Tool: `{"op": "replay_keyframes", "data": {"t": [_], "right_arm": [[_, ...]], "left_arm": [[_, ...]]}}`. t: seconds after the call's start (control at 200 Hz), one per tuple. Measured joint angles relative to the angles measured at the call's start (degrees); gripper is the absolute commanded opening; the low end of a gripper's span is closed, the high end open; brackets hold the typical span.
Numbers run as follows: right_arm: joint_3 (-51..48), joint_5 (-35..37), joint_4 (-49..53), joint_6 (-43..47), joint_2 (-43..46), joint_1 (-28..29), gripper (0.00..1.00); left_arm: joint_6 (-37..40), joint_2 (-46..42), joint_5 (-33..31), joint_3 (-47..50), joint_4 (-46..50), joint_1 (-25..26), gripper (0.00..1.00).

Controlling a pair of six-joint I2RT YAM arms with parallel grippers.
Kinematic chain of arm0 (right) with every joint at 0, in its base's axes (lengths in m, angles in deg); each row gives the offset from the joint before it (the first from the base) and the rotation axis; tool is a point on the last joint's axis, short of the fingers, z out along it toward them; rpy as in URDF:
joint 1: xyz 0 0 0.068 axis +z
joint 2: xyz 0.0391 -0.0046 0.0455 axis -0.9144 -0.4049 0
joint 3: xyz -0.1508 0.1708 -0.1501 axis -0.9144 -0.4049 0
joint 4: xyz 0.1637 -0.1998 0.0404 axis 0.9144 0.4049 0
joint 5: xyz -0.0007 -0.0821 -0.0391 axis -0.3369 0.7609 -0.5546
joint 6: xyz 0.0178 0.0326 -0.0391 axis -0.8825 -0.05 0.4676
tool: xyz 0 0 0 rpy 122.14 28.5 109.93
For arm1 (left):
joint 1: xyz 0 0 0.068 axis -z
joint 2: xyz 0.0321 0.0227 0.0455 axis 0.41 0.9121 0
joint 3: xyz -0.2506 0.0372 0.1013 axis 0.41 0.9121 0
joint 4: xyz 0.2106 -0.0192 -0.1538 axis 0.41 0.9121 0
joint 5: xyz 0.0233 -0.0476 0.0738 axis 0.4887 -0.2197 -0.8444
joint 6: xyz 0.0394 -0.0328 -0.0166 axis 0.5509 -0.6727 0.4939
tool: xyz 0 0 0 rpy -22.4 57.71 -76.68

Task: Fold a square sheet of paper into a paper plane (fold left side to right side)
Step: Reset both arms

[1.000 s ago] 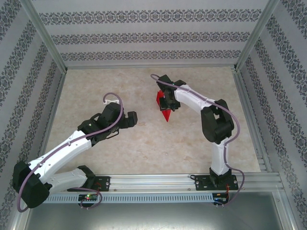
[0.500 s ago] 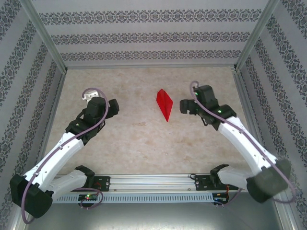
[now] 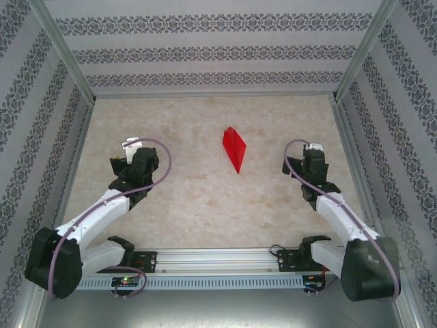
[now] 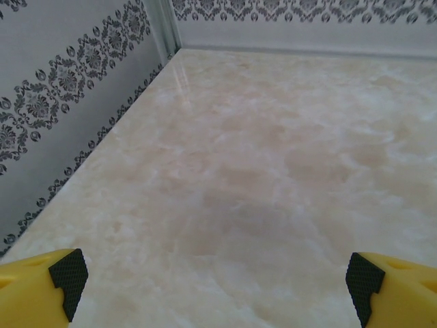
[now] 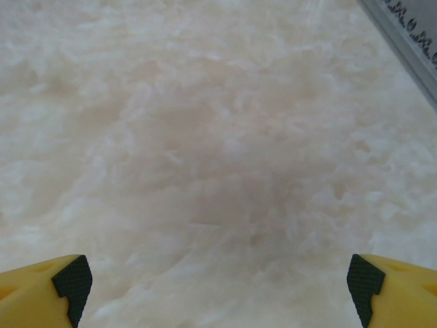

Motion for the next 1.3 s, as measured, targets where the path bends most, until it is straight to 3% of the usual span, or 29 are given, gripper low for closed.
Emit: {"op": "replay_keyframes", "data": {"t": [0.26,0.605,0.854,1.304], "right_arm": [[-2.58,-1.51,-20.59,2.62,-13.16,-1.53,0.98],[-5.22,-6.45,-43.47,8.13,-23.71,-2.43,0.98],[-5.88,-8.79,-46.42,8.70,-24.06,-3.43,0.98],[-5.86,-9.27,-46.82,9.57,-24.06,-3.37,0.98]], "left_arm": [[10.25,6.16,4.66,7.78,-14.67,-3.15,1.00],[14.78,12.83,16.98,13.40,-34.05,-10.40,1.00],[16.13,22.91,25.90,14.43,-49.35,-15.10,1.00],[15.74,25.62,33.11,12.11,-48.70,-18.80,1.00]]}}
